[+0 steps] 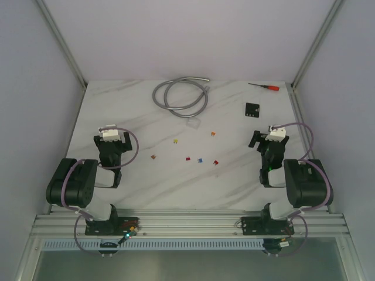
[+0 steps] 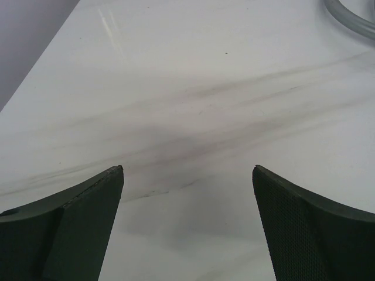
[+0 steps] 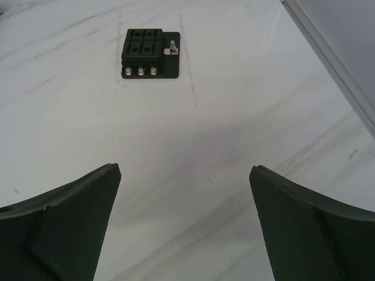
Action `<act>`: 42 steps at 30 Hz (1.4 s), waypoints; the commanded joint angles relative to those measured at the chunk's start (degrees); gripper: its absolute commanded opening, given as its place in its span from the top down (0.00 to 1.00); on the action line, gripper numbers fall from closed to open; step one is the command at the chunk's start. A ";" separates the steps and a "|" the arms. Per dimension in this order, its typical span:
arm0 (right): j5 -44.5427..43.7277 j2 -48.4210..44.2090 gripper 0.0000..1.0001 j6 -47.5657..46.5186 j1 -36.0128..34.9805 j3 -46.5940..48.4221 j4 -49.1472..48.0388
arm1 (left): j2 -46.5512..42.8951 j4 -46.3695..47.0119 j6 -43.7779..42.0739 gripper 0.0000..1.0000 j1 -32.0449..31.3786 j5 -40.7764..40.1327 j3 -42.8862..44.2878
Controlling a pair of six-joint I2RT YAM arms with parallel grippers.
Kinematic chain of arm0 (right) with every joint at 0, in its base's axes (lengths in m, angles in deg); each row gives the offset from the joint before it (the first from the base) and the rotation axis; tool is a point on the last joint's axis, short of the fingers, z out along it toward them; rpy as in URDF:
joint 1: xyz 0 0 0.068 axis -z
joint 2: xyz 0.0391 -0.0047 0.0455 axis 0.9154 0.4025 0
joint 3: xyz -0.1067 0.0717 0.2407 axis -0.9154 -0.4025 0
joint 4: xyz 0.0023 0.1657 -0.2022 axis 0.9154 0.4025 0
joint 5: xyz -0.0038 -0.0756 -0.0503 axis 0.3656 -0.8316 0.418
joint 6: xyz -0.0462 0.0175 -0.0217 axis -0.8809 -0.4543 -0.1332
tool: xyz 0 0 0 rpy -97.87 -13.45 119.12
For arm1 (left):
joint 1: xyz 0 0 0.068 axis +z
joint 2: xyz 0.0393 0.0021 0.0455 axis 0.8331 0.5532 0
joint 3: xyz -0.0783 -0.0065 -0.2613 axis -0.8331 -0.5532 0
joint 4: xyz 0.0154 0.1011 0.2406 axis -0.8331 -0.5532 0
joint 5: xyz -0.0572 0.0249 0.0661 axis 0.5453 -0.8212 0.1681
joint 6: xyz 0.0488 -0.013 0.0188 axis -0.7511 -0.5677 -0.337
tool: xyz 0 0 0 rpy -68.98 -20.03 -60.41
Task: Snap on the fuse box
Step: Pick up the fuse box base from the center of the board.
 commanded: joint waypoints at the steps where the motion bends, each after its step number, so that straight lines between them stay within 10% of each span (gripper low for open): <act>1: 0.31 -0.32 0.00 -0.78 0.19 0.48 -1.80 | 0.17 3.00 -0.68 0.00 -0.16 0.84 0.37; 11: 0.21 -3.08 0.00 -0.72 0.25 5.68 8.44 | -0.09 2.95 -0.66 0.00 -0.16 0.72 0.40; 18: -0.34 -3.51 0.00 0.27 0.10 21.84 33.51 | -7.04 -19.98 1.54 0.00 -0.14 -3.76 10.71; 29: -1.08 18.78 0.02 2.87 0.10 57.82 61.75 | -15.54 -34.92 13.26 0.00 -0.07 6.10 18.46; 42: 1.49 37.46 0.17 5.13 -0.07 79.46 72.41 | -17.07 -37.91 20.01 0.00 -0.13 16.01 17.80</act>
